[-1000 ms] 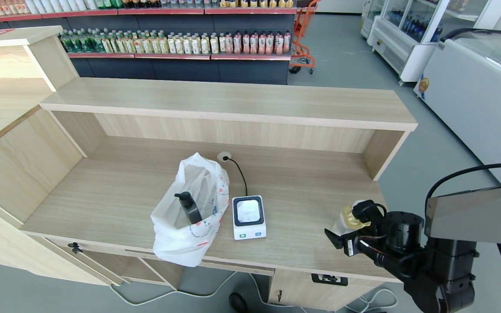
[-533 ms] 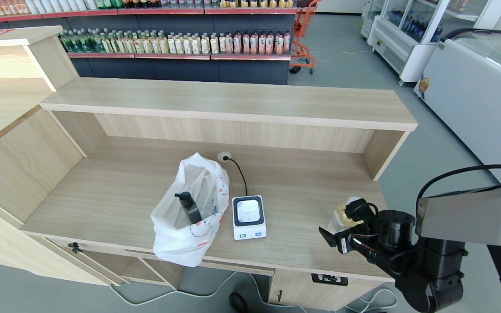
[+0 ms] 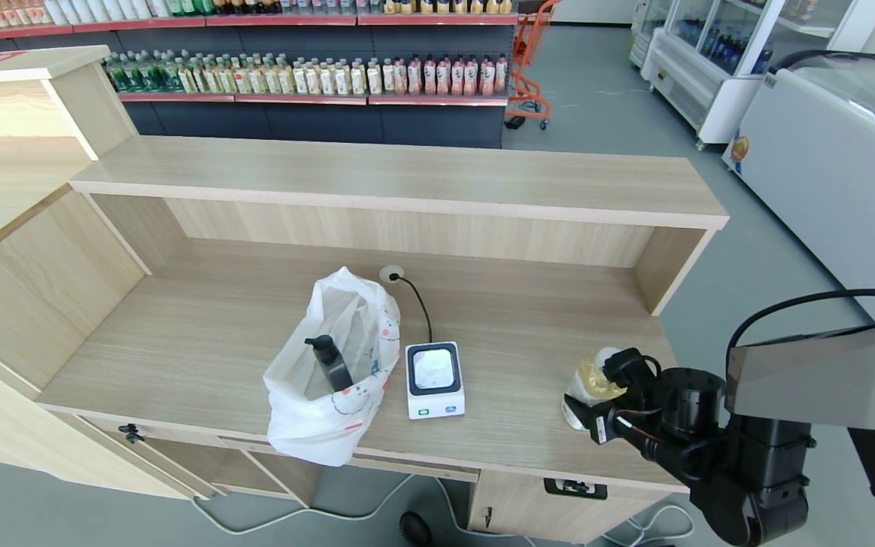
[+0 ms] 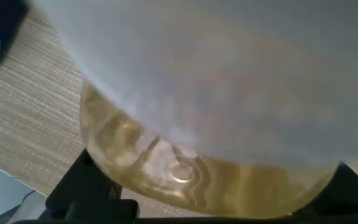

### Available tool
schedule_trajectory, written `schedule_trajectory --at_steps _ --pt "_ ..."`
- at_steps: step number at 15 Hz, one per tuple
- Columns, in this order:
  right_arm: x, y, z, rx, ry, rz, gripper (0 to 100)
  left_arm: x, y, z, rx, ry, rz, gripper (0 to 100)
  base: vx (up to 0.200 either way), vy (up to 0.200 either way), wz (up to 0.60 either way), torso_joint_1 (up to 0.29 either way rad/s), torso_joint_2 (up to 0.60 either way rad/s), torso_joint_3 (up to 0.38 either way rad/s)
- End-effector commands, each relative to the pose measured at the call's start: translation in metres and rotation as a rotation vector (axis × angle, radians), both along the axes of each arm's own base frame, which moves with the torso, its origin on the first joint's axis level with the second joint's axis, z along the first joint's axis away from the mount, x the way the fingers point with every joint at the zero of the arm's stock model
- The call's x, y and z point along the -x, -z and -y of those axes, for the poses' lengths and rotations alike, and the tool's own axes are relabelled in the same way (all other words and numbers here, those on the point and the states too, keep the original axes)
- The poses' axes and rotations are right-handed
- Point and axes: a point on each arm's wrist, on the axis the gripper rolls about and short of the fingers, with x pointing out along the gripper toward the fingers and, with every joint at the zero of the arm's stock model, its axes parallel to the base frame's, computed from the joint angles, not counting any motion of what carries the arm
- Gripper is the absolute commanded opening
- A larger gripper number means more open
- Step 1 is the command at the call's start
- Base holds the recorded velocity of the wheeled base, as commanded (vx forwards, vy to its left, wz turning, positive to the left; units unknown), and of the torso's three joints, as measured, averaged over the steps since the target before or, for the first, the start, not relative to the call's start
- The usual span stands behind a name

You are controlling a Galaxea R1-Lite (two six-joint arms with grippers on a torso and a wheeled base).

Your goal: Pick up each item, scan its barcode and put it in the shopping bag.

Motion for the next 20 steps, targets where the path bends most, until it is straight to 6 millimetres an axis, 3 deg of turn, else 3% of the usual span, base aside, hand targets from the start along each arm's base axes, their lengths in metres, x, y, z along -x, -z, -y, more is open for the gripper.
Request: schedule_trajectory --at_steps 1,6,9,11,13,14,15,17,20 --pt "0.001 0.005 0.000 0.007 0.000 -0.017 0 0.000 0.000 0.000 -0.001 0.000 0.000 0 0.000 0.000 0.00 0.000 0.00 0.000" --pt "-0.001 0.007 0.001 0.033 -0.007 -0.010 0 0.000 0.000 0.000 0.000 0.000 0.000 0 0.000 0.000 0.00 0.000 0.00 0.000" --pt "-0.009 -0.032 0.025 -0.077 0.077 0.081 0 0.000 0.000 0.000 0.000 0.000 0.000 0 0.000 0.000 0.00 0.000 0.00 0.000" --pt "-0.002 -0.066 0.049 -0.162 0.094 0.091 0 0.000 0.000 0.000 0.000 0.000 0.000 0 0.000 0.000 0.00 0.000 0.00 0.000" --pt "0.022 -0.115 0.074 -0.265 0.041 0.088 0 0.000 0.000 0.000 0.000 0.000 0.000 0 0.000 0.000 0.00 0.000 0.00 0.000" --pt "0.032 -0.133 0.078 -0.322 0.016 0.082 0 0.000 0.000 0.000 0.000 0.000 0.000 0 0.000 0.000 0.00 0.000 0.00 0.000" --pt "0.053 -0.164 0.081 -0.423 -0.065 0.056 0 0.000 0.000 0.000 0.000 0.000 0.000 0 0.000 0.000 0.00 0.000 0.00 0.000" --pt "0.092 -0.218 0.081 -0.538 -0.217 -0.014 0 0.000 0.000 0.000 -0.001 0.000 0.000 0 0.000 0.000 0.00 0.000 0.00 0.000" --pt "0.150 -0.271 0.074 -0.630 -0.478 -0.199 0 0.000 0.000 0.000 0.000 0.000 0.000 0 0.000 0.000 0.00 0.000 0.00 0.000"
